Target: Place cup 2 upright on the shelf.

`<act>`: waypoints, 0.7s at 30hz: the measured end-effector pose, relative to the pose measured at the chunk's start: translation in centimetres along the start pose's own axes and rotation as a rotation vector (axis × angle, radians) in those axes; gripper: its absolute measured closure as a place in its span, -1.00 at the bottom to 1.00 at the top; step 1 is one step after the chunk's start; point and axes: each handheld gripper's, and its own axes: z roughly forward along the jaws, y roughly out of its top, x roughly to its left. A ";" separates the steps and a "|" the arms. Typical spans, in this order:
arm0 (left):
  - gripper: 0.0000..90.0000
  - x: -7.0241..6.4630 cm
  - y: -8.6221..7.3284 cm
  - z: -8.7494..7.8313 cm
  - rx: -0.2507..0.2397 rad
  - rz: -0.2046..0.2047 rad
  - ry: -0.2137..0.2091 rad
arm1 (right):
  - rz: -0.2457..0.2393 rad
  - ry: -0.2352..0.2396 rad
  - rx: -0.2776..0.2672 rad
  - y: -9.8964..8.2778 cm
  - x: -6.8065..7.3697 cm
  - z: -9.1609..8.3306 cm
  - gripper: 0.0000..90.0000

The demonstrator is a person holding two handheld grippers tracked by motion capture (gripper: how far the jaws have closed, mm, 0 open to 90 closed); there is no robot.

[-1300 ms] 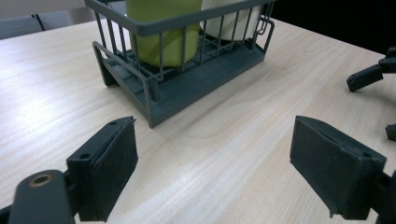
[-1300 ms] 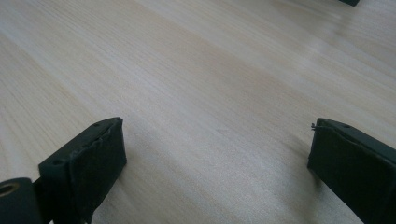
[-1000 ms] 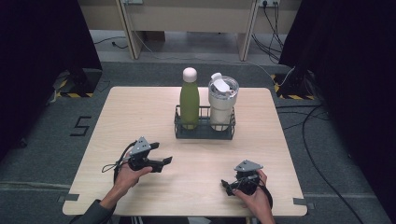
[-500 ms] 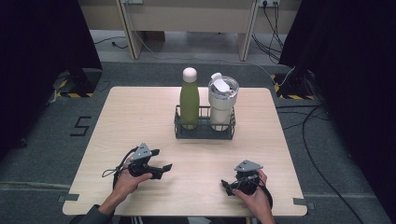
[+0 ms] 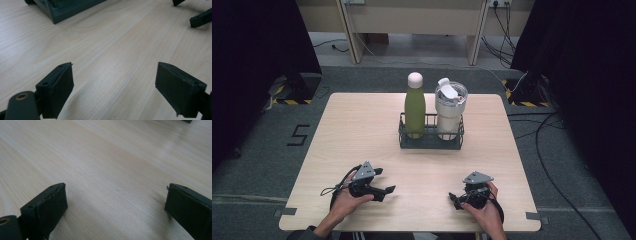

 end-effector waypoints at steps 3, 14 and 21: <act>-0.67 0.0 -0.1 -0.1 0.003 0.000 0.003 | 0.000 0.000 0.000 0.0 0.0 0.0 -0.90; -0.67 -0.4 -0.5 -0.6 0.027 0.044 0.040 | 0.000 0.000 0.000 0.0 0.0 0.0 -0.90; -0.67 -0.7 -1.1 -0.8 0.055 0.058 0.053 | 0.000 0.000 0.000 0.0 0.0 0.0 -0.90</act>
